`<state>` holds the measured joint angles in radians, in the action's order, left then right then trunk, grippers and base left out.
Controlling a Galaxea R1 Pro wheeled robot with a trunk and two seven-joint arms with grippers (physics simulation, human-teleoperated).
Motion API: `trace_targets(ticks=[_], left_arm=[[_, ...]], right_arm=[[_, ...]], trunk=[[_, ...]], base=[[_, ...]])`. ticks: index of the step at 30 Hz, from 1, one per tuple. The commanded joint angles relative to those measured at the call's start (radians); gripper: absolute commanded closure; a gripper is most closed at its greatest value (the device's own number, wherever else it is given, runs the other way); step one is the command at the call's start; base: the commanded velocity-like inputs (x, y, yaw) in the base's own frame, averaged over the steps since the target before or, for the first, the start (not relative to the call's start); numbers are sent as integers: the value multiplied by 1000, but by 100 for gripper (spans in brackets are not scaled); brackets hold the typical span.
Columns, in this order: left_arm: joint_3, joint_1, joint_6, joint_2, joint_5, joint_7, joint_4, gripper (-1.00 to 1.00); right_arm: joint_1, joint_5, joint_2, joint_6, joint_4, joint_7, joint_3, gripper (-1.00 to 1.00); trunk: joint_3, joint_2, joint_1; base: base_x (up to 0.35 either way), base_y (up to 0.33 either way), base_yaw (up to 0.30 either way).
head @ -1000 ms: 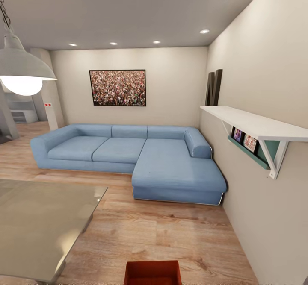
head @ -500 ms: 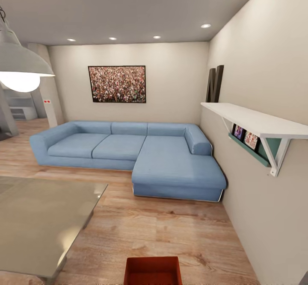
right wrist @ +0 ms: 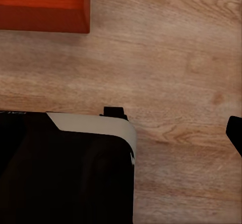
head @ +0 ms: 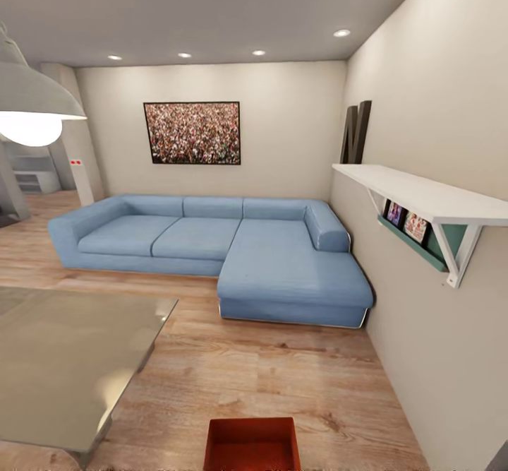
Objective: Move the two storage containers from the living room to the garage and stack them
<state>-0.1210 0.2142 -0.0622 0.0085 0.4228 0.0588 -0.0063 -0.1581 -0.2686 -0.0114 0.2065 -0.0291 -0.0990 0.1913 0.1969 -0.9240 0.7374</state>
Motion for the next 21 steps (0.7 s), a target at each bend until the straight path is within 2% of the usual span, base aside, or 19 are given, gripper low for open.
trace_targets(ticks=[1, 21], left_arm=[[-9, 1, -2, 0, 7, 3, 0, -100], [-10, 1, -2, 1, 7, 3, 0, -100]], right_arm=[[-1, -11, 0, 5, -3, -5, 8, -100], [-1, -11, 0, 7, -3, -5, 8, -100]], trunk=[[3, -1, 0], [35, -1, 0]], base=[[0, 0, 0], [0, 0, 0]])
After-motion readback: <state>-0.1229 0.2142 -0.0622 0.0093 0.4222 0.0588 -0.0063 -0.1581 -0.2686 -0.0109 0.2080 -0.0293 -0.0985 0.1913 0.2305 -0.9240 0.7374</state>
